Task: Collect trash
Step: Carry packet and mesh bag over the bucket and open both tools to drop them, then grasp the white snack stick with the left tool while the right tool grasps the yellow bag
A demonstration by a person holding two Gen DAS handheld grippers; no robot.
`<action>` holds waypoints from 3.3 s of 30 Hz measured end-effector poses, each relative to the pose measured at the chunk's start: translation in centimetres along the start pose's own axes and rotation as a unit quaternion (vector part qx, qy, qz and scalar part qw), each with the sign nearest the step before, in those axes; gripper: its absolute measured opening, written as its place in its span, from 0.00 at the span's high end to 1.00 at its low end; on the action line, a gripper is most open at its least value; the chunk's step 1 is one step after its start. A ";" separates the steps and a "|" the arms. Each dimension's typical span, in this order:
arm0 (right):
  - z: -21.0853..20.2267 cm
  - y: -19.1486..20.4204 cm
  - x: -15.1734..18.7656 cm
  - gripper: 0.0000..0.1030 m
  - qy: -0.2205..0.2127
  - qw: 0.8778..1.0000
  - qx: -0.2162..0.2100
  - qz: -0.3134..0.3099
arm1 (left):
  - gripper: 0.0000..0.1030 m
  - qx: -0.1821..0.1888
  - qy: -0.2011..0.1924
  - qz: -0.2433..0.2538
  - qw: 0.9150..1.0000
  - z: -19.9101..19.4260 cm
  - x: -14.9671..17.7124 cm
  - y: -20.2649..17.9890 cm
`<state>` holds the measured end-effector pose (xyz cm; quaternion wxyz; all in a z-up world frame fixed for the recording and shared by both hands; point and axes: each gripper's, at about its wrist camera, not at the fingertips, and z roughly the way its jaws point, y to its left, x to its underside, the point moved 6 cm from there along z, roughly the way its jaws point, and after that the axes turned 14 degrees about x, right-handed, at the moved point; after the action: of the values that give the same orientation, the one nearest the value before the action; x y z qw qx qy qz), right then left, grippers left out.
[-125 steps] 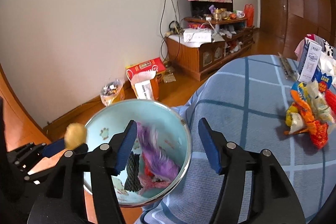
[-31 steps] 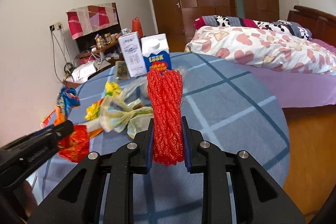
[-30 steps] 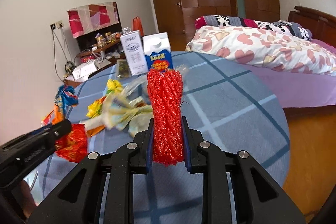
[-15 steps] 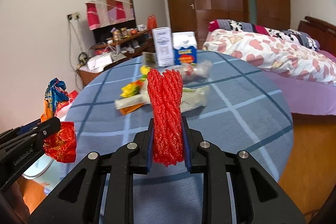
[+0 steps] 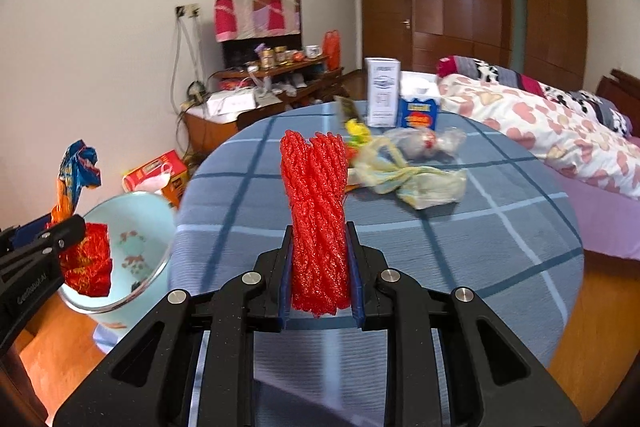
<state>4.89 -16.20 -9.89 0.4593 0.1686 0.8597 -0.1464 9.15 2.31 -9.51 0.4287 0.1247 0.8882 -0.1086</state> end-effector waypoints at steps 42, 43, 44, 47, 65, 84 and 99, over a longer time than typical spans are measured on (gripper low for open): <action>-0.3 14.2 -1.0 0.77 0.053 0.986 -0.137 -0.078 | 0.69 -0.078 0.004 -0.061 0.995 0.7 -0.6 8.7; -0.1 14.4 -1.0 0.77 0.055 0.986 -0.139 -0.080 | 0.69 -0.077 0.006 -0.063 0.995 0.9 -0.5 8.8; 0.1 14.7 -1.0 0.77 0.057 0.985 -0.140 -0.081 | 0.69 -0.074 0.008 -0.067 0.995 1.0 -0.5 9.0; 1.0 15.7 -0.7 0.77 0.070 0.982 -0.149 -0.087 | 0.69 -0.070 0.019 -0.070 0.995 1.6 -0.1 9.5; 3.5 18.7 1.3 0.58 0.125 0.966 -0.202 -0.106 | 0.68 -0.072 0.051 -0.083 0.993 3.8 0.9 10.7; 0.2 9.8 -1.3 0.58 0.046 0.992 -0.111 -0.024 | 0.49 -0.058 0.047 -0.052 0.996 4.4 0.5 9.4; -0.1 6.4 -1.5 0.47 0.041 0.997 -0.062 -0.010 | 0.16 -0.070 0.009 -0.025 0.997 0.2 -1.0 5.7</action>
<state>8.27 -10.65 -9.16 0.4315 0.1369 0.8871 -0.0900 11.68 7.50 -9.36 0.4255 0.0728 0.9003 -0.0557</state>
